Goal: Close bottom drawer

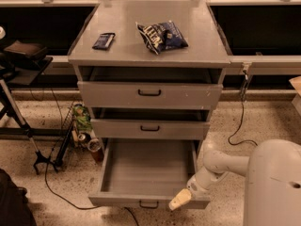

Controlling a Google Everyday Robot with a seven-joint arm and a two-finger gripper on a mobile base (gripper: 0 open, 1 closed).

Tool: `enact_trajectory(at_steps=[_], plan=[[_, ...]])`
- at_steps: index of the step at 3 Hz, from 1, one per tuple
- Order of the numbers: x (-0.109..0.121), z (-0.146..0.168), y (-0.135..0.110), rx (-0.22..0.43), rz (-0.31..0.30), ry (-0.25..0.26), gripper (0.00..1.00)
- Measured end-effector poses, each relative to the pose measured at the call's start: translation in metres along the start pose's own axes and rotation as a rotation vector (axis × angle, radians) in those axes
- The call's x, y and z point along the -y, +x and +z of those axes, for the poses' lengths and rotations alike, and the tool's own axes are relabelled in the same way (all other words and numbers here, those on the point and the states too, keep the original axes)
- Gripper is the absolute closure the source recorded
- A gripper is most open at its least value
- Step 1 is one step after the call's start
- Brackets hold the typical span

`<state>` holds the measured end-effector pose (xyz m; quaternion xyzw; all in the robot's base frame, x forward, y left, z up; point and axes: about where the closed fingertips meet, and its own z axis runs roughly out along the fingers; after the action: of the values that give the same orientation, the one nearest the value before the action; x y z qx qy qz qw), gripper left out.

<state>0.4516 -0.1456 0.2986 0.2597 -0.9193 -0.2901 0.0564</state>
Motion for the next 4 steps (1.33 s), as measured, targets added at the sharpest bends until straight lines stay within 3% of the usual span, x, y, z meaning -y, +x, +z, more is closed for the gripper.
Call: enact_trajectory(at_steps=[2, 3, 4], plan=[[0.037, 0.030, 0.024, -0.083, 0.185, -0.036, 0.00], [0.046, 0.038, 0.034, -0.114, 0.250, -0.041, 0.00], [0.049, 0.045, 0.032, -0.123, 0.262, -0.053, 0.00]])
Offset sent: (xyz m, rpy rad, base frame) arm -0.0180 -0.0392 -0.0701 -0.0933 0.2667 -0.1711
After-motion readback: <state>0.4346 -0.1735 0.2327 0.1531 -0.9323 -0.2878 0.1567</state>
